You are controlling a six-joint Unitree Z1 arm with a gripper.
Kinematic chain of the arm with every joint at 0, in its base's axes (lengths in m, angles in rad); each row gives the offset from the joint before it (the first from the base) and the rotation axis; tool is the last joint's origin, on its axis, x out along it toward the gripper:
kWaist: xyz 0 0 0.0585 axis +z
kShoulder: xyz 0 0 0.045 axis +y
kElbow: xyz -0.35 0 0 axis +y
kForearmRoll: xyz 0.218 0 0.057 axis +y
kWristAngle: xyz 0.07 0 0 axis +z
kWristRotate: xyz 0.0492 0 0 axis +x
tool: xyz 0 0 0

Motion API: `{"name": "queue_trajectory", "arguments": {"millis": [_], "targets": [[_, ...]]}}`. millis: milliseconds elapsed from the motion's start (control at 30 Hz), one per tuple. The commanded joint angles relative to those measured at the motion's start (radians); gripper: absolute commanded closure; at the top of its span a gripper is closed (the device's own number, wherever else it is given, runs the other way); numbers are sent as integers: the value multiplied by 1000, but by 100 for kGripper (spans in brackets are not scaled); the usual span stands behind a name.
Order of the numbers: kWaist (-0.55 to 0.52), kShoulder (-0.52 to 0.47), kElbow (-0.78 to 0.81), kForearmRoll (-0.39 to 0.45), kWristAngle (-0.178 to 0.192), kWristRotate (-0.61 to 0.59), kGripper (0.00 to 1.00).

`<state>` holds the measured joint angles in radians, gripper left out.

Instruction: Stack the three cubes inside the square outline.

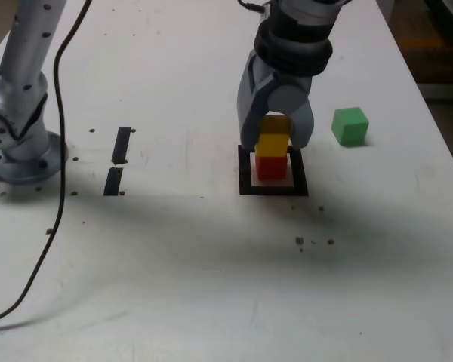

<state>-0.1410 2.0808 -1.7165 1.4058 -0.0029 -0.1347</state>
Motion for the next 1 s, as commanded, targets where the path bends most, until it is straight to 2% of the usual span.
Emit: {"name": "queue_trajectory", "arguments": {"millis": [0,300,500,633,833,900,967], "targets": [[7,1,8,-7,1,6,69],[13,6,26,-40,-2,13,68],[16,7,32,-46,-6,22,58],[19,8,40,-47,-6,23,45],[21,6,43,-48,-8,23,6],[21,3,40,-48,-10,23,1],[21,-2,37,-47,-11,22,0]]}}
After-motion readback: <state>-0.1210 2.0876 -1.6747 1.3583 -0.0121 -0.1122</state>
